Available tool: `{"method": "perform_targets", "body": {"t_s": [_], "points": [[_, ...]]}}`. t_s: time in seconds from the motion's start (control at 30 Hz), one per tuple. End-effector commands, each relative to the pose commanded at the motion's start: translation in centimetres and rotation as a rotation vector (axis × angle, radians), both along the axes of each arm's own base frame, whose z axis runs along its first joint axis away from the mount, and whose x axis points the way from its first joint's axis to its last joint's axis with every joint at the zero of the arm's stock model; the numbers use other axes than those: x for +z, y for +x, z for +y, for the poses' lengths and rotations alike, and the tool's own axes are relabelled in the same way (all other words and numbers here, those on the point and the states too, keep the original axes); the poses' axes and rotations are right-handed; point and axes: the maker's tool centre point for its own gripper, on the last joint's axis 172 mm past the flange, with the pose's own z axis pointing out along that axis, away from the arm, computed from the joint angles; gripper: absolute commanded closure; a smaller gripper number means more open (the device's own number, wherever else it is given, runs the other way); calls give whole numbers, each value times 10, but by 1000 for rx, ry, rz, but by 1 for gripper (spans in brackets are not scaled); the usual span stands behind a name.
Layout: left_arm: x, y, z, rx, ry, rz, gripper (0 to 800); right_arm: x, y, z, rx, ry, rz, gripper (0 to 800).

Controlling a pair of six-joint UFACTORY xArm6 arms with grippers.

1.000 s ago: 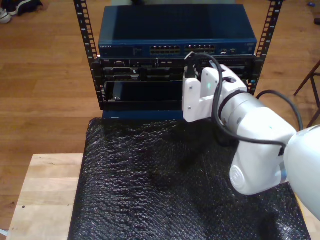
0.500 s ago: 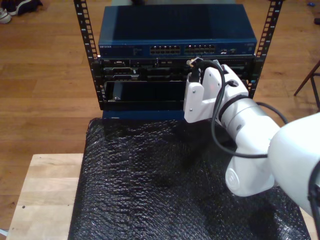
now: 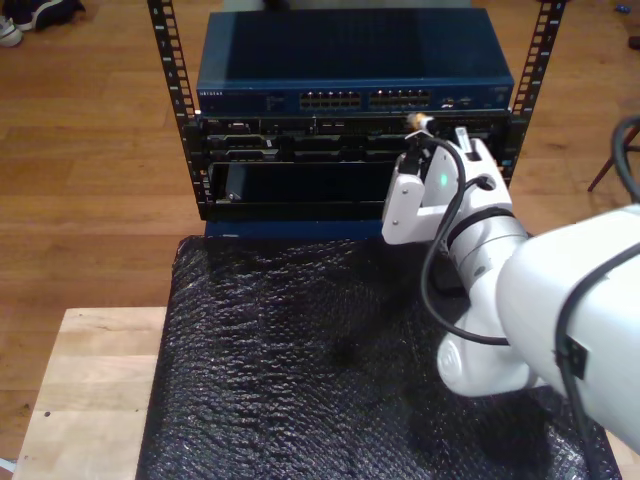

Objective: Grab the cable and plug it in

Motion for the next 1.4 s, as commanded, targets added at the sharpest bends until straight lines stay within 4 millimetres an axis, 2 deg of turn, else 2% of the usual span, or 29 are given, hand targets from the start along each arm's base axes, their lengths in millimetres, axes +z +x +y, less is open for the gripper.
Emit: {"method": "perform_targets", "body": {"t_s": [0.1,0.37,0.6,0.77,0.87,1.0,1.4], "points": [[0,0,1,0,1,0,0,-5,10,6,-24,2,-7,800],[0,0,1,0,1,0,0,-7,31,-3,-123,-16,-53,800],[0,0,1,0,1,0,0,-21,35,-18,-185,-17,-44,800],[0,0,1,0,1,0,0,-29,36,-13,-210,-1,-38,800],[0,0,0,0,0,0,0,-23,37,-13,-219,8,-57,800],[0,0,1,0,1,0,0,-32,41,-20,-257,-12,-53,800],[0,0,1,0,1,0,0,-44,49,-14,-287,0,-57,800]]}}
